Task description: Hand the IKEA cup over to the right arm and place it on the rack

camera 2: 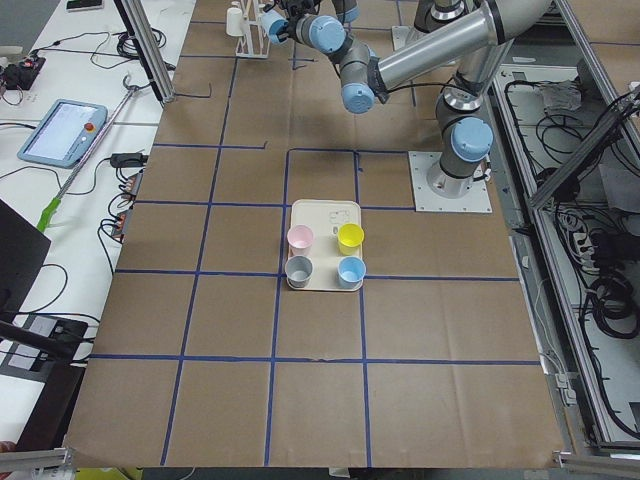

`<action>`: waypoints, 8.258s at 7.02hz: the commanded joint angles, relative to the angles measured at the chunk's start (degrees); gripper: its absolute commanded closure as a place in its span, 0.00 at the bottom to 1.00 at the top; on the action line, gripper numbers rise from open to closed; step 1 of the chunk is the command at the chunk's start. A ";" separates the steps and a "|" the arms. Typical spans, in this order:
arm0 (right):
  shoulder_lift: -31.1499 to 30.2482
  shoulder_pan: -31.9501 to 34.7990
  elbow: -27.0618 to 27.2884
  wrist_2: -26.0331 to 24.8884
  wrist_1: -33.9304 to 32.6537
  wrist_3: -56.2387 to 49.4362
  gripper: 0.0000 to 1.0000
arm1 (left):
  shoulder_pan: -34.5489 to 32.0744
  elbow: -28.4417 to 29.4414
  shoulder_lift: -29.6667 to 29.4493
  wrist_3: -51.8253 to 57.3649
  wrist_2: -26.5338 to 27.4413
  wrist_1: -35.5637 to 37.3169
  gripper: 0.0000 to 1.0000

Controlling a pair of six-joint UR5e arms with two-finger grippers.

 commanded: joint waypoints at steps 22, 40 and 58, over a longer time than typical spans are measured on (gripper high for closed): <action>1.94 -18.49 -5.24 9.88 -0.38 -43.82 0.70 | 14.94 -2.31 5.81 -14.48 27.48 -6.33 0.01; 17.32 -39.69 -13.15 9.35 4.45 -105.82 0.89 | 0.97 23.56 6.83 -25.33 57.57 -65.21 0.02; 6.02 -39.16 -11.74 9.00 18.98 -105.65 0.00 | -0.62 22.76 5.08 -28.84 55.99 -63.90 0.01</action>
